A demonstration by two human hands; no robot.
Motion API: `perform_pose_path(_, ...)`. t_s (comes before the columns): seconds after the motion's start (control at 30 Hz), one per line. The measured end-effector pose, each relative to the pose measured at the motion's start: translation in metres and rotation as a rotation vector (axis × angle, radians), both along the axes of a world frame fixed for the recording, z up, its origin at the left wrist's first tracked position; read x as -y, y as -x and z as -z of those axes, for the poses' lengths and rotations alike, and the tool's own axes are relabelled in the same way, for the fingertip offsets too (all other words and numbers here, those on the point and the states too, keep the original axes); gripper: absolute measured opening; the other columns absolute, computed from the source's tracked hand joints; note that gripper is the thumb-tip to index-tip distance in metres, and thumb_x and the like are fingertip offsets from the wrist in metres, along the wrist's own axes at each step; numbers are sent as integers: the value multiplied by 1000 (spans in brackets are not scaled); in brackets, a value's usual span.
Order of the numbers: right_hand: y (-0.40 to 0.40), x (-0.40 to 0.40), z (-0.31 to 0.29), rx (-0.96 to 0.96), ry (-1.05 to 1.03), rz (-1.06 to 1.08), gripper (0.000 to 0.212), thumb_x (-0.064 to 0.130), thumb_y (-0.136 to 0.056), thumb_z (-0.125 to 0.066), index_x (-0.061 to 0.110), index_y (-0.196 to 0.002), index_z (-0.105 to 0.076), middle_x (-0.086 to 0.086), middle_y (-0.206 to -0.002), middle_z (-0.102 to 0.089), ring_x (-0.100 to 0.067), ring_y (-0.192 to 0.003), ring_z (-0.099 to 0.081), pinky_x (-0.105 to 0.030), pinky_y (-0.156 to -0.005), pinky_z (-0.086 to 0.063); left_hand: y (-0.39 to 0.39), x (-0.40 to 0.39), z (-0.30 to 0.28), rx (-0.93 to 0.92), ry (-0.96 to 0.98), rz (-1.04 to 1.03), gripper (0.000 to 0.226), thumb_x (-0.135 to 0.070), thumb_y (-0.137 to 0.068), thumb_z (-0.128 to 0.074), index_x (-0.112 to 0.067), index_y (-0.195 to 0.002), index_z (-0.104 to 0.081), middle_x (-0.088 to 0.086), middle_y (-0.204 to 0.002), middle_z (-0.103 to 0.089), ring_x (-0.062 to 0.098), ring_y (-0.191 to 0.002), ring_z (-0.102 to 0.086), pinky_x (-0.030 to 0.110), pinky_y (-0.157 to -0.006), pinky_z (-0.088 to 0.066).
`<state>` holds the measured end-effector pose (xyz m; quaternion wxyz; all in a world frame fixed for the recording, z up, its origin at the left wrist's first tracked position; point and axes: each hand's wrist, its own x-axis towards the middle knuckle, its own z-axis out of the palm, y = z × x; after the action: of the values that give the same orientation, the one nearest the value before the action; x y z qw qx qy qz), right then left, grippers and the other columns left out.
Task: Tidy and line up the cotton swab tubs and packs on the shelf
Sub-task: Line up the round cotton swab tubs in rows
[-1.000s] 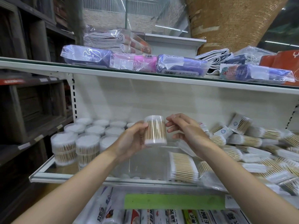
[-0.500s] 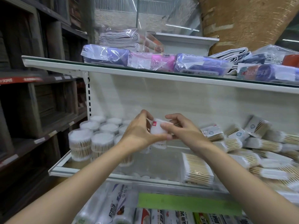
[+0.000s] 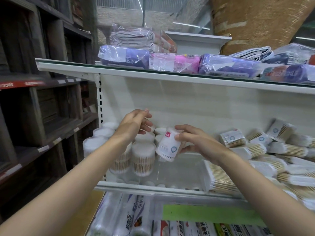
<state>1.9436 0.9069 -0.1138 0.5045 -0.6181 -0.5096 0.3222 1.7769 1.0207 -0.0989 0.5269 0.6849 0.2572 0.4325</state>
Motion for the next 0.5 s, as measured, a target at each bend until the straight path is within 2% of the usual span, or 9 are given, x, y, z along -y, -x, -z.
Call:
perform_pose_path(0.1, 5, -1, -1, 218, 107, -1, 46, 31, -77, -69, 20, -120, -55, -14, -108, -60, -23, -96, -64, -36, -81, -57, 2, -3, 2, -1, -15, 25, 25, -24, -99, -40, -13, -85, -57, 7, -76, -60, 18, -64, -57, 25, -63, -43)
perform_pose_path(0.2, 14, -3, -1, 488, 137, 124, 42, 48, -77, -69, 20, -107, -59, -2, -96, -62, -17, -88, -62, -31, -68, -57, 0, -3, 4, -8, -46, 44, 21, -22, -98, -43, -13, -86, -58, 6, -76, -61, 17, -65, -59, 24, -65, -44)
perform_pose_path(0.3, 25, -7, 3, 767, 139, 243, 52, 64, -73, -64, 18, -95, -54, 5, -87, -58, -17, -86, -57, -24, -58, -43, -6, -4, 8, -43, -103, 72, 13, -17, -95, -49, -15, -86, -58, 4, -77, -63, 15, -67, -60, 23, -66, -45)
perform_pose_path(0.4, 36, -9, 10, 850, 141, 266, 48, 67, -75, -60, 23, -82, -42, 10, -74, -46, -18, -83, -49, -19, -53, -32, -12, -4, 13, -101, -166, 84, 13, -12, -90, -53, -20, -82, -59, 1, -78, -65, 14, -70, -62, 21, -65, -45)
perform_pose_path(0.43, 38, -9, 13, 864, 156, 267, 51, 69, -75, -58, 21, -86, -42, 8, -75, -47, -20, -83, -50, -23, -54, -32, -15, -3, 14, -120, -192, 83, 14, -11, -89, -54, -21, -81, -59, 0, -77, -65, 13, -70, -62, 22, -65, -45)
perform_pose_path(0.5, 39, -12, 20, 893, 203, 273, 71, 75, -73, -53, 13, -106, -45, 1, -85, -51, -24, -87, -54, -32, -60, -35, -19, -1, 15, -156, -246, 91, 13, -10, -87, -55, -21, -80, -60, -2, -74, -64, 13, -71, -62, 25, -66, -47)
